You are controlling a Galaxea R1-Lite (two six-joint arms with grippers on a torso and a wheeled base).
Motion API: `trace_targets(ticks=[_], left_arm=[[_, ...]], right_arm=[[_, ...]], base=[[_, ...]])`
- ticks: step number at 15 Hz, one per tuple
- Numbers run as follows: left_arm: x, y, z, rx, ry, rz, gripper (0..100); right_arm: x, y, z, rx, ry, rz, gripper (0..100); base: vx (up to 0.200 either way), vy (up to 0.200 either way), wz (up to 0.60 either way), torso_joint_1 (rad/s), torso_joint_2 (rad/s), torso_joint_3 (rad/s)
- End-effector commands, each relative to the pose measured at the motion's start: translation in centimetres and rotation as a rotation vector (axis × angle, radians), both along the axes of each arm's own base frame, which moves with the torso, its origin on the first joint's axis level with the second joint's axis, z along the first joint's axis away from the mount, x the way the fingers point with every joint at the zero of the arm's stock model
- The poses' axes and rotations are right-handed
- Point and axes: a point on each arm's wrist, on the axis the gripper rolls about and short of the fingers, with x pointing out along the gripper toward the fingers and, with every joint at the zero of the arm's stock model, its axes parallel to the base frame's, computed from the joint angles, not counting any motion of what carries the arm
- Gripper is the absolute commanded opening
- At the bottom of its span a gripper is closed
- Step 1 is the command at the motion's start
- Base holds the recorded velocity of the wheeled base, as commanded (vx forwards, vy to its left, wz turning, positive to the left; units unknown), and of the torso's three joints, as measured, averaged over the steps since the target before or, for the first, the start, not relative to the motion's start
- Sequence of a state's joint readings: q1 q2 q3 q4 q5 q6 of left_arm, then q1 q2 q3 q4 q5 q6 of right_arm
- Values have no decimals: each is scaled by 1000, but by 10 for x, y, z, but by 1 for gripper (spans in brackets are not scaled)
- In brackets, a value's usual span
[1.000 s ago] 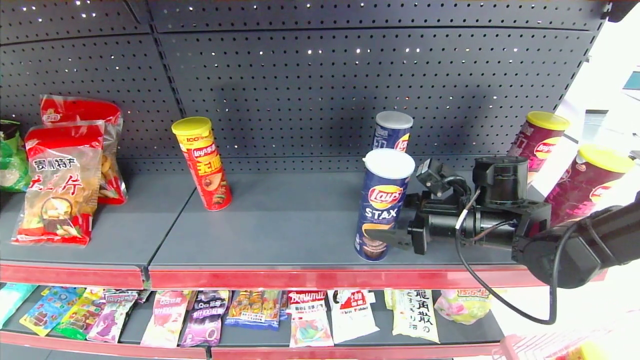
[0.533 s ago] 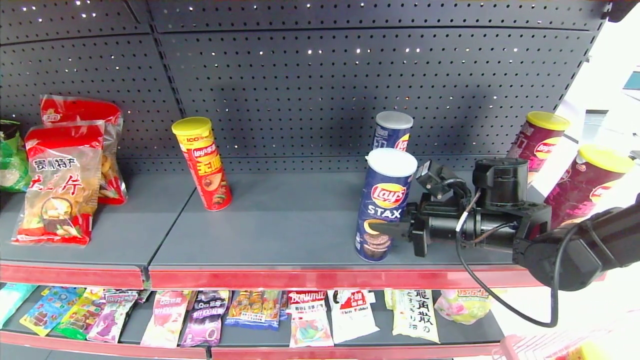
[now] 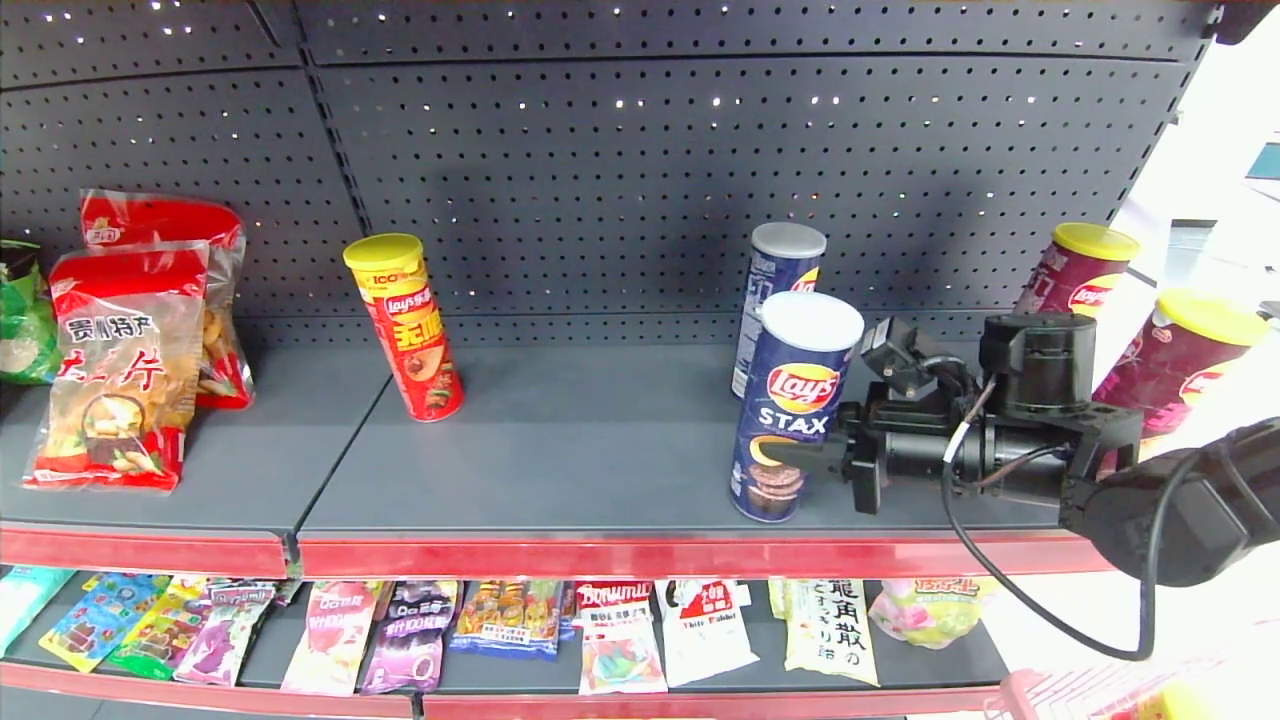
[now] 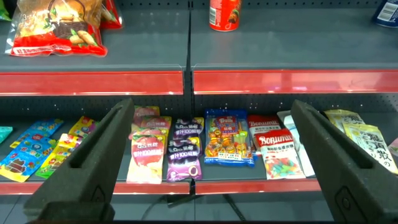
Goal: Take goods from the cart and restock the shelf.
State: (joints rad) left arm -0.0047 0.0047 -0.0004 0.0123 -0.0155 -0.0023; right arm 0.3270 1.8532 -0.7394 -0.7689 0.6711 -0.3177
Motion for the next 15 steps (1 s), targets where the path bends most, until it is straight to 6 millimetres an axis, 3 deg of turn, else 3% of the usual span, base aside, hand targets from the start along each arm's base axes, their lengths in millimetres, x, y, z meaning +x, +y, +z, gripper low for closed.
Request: trace_targets(ticks=[1, 15], left_arm=[[0, 0, 0, -1, 2, 0, 100], [0, 0, 0, -1, 2, 0, 100]], right_arm=[[-2, -5, 1, 0, -6, 1, 0], [-7, -5, -7, -19, 8, 25, 0]], base=[[0, 0, 0, 0, 0, 0], [0, 0, 0, 0, 0, 0]])
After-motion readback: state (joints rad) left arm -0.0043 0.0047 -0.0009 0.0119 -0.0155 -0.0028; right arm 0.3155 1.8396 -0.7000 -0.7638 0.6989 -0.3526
